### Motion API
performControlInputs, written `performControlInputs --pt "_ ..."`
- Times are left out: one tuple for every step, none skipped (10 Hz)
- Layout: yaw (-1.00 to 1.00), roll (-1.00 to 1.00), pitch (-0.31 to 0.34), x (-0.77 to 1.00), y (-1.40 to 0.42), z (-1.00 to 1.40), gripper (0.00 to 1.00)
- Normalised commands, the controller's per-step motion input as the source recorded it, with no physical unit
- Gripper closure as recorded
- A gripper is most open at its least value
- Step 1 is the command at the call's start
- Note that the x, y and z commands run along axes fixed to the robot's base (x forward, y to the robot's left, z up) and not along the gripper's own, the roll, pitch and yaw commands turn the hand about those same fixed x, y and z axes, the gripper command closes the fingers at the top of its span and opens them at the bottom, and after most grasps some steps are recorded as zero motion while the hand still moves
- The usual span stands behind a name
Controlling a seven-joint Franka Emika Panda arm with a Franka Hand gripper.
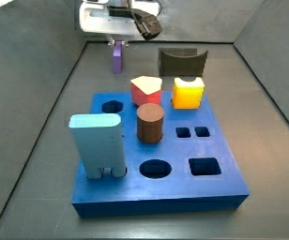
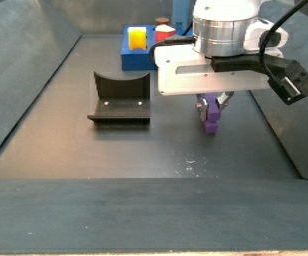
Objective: Pick up the double-square object. Move up. Rotate the double-square object. Place the double-square object on the fixture. Regrasp the double-square object. Move to above the board. Insert the double-square object.
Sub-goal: Rotate the double-square object.
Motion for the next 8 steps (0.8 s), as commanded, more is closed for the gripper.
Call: performControlInputs --pt "0.02 0.02 0.012 0.01 0.01 -0.33 1.0" --pt "0.02 0.02 0.01 0.02 0.01 -0.33 1.0" --pt "0.02 0.02 0.01 0.02 0.01 -0.33 1.0" --pt "0.02 0.02 0.01 0.02 0.01 -0.33 1.0" --pt "0.02 0.02 0.01 0.02 0.01 -0.33 1.0" --pt "0.02 0.02 0.01 0.02 0.01 -0.33 1.0" --pt "0.02 0.02 0.01 0.02 0.01 -0.33 1.0" --pt "0.02 0.02 0.01 0.02 0.01 -0.33 1.0"
